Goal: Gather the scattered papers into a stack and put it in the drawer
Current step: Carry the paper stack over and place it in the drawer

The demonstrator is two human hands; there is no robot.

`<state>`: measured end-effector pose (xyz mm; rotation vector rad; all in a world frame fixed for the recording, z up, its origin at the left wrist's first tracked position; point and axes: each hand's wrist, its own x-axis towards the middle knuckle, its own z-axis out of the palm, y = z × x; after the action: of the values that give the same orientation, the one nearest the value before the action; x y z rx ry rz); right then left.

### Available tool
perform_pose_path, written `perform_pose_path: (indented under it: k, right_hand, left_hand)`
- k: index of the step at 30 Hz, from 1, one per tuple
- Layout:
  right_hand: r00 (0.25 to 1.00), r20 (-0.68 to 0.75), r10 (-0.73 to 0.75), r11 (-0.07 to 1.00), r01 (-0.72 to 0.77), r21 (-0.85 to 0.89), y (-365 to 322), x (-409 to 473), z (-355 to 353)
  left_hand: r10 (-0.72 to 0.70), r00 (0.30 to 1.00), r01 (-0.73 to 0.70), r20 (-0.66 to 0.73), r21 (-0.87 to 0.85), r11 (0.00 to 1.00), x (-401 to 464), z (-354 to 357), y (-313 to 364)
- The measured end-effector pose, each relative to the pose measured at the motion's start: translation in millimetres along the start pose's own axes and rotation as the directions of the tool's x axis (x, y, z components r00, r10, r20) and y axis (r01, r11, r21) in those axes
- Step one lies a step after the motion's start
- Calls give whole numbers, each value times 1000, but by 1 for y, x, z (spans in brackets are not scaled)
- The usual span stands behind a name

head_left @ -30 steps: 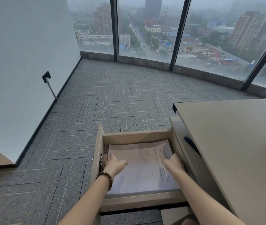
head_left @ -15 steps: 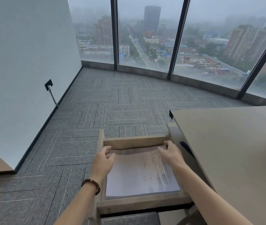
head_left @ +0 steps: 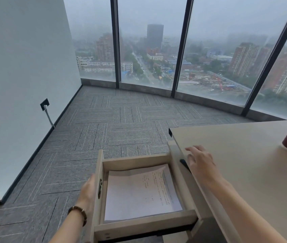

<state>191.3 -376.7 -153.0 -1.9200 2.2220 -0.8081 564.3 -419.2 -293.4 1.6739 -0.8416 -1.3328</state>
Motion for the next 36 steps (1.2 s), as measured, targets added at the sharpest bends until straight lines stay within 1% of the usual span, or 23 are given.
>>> perform_pose_path:
  k: [2, 4, 6, 8, 10, 16, 21, 29, 33, 36]
  right_hand:
    - [997, 19, 69, 984, -65, -165, 18, 2, -2]
    - [994, 9, 106, 969, -101, -227, 26, 3, -3]
    - [995, -21, 97, 970, -99, -222, 29, 3, 0]
    - [995, -36, 88, 968, -94, -235, 29, 4, 3]
    - [996, -33, 88, 965, -94, -244, 30, 4, 4]
    - [996, -33, 86, 965, -92, -246, 31, 4, 4]
    - [995, -27, 96, 970, -99, -224, 32, 4, 4]
    - [993, -58, 103, 970, -113, -213, 31, 5, 6]
    - [993, -58, 103, 978, -112, -177, 31, 4, 4]
    - [991, -53, 119, 985, -125, -118, 34, 5, 1]
  left_hand:
    - [-47, 999, 45, -16, -110, 993, 29, -4, -23]
    - [-71, 997, 68, -13, -155, 985, 4, 3, -2]
    - [-75, 997, 73, -3, -177, 981, -16, 13, 10]
    - [-73, 997, 76, 24, -186, 980, -16, 21, 9]
    - [-76, 996, 82, 38, -185, 979, -16, 27, 9]
    - [-101, 984, 130, 145, -205, 970, -27, 60, 9]
    - [-95, 982, 131, 160, -230, 964, -31, 101, 8]
    - [-58, 978, 111, 200, -266, 958, -41, 163, 9]
    - [-54, 967, 129, 247, -297, 946, -46, 194, 8]
    - [-84, 959, 177, 270, -341, 923, -48, 219, 6]
